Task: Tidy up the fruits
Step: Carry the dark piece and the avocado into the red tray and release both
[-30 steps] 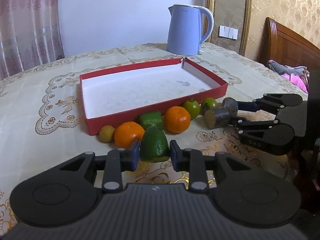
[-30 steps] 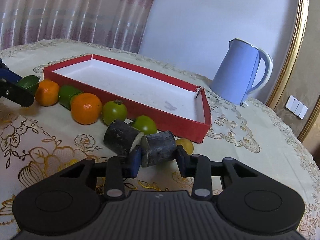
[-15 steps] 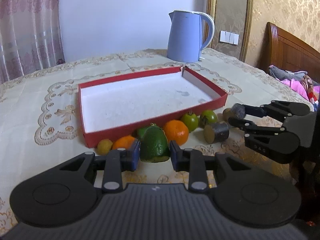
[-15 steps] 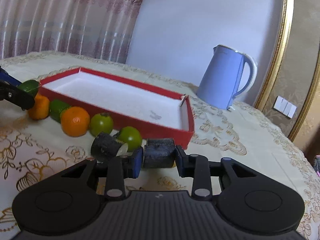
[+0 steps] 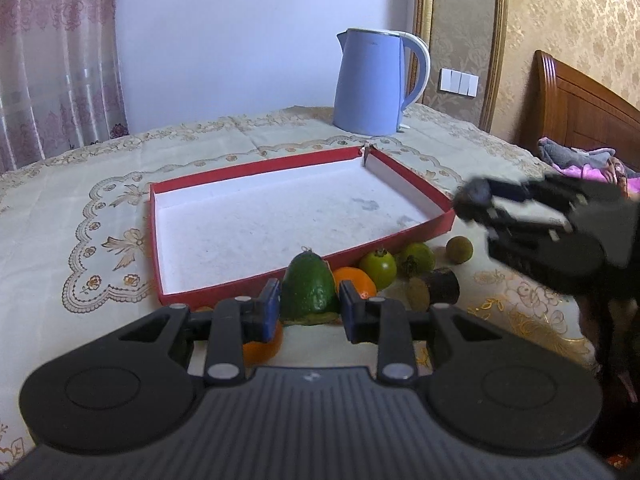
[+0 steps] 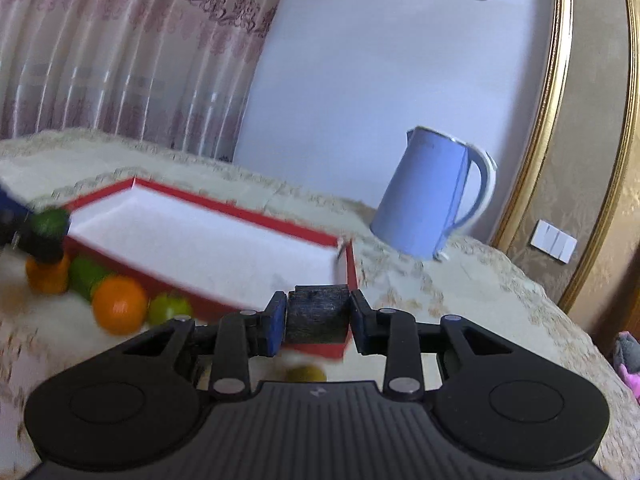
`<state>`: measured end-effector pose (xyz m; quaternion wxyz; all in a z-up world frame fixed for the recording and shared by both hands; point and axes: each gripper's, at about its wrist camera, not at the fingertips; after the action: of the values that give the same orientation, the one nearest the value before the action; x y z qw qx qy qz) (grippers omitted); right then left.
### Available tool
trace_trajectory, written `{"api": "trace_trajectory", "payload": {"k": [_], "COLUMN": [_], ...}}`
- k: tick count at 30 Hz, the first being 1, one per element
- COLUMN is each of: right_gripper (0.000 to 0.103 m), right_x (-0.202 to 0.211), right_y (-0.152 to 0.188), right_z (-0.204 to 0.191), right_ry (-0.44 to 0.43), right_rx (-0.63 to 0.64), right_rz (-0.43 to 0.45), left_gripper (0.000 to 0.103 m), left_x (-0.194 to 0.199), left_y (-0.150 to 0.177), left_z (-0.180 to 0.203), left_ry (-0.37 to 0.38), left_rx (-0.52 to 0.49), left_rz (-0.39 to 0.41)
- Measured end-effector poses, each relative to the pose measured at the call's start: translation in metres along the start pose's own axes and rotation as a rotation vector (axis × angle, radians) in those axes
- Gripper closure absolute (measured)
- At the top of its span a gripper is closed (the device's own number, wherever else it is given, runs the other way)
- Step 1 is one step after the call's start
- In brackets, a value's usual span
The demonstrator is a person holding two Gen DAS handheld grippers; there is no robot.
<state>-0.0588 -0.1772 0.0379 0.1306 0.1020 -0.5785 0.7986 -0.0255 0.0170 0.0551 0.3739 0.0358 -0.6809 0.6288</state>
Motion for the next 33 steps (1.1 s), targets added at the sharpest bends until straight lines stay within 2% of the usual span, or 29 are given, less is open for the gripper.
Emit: {"api": "trace_trajectory", "payload": {"k": [5, 8, 13, 16, 20, 24, 27, 29, 33], "right_gripper": [0.071, 0.071, 0.071, 0.070, 0.068, 0.056, 0.039, 0.033, 0.031], "right_x": [-0.050, -0.083, -0.123, -0.134, -0.134, -0.125, -0.102, -0.084, -0.053], "right_y": [-0.024, -0.032, -0.030, -0.026, -0.026, -0.026, -0.023, -0.020, -0.005], "right_z": [-0.005, -0.010, -0.012, -0.016, -0.013, -0.001, 0.012, 0.019, 0.033], "right_ry": [-0.060, -0.067, -0.131, -0.124, -0.132, -0.146, -0.157, -0.138, -0.117], "right_rx": [-0.051, -0.051, -0.100, -0.102, -0.110, -0.173, -0.220, -0.243, -0.280], "right_rz": [-0.056, -0.105, -0.211, -0.234, -0.236, -0.236, -0.176, -0.134, -0.078], "left_gripper": [0.075, 0.075, 0.075, 0.075, 0.075, 0.075, 0.075, 0.075, 0.075], "left_x": [-0.002, -0.003, -0.008, -0.011, -0.015, -0.015, -0.013, -0.013, -0.015], "left_y": [0.000, 0.001, -0.001, -0.001, -0.003, -0.004, -0.008, -0.012, -0.025], "left_z": [-0.002, -0.003, -0.008, -0.008, -0.008, -0.006, -0.007, -0.008, -0.005], "left_ry": [0.001, -0.002, -0.004, -0.007, -0.006, -0.007, -0.003, -0.002, -0.009], "left_rx": [0.013, 0.018, 0.035, 0.035, 0.039, 0.041, 0.054, 0.060, 0.046], "left_rz": [-0.006, -0.012, -0.021, -0.029, -0.039, -0.036, -0.030, -0.023, -0.010]}}
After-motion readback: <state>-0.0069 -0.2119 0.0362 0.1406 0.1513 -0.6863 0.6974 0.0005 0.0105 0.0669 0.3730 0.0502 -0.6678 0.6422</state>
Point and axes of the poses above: each gripper's, at about its wrist camera, not at the fingertips, and x roughly against the way its jaws point, z to its right, y to its underside, and after that the axes turned 4 degrees about y, right-handed
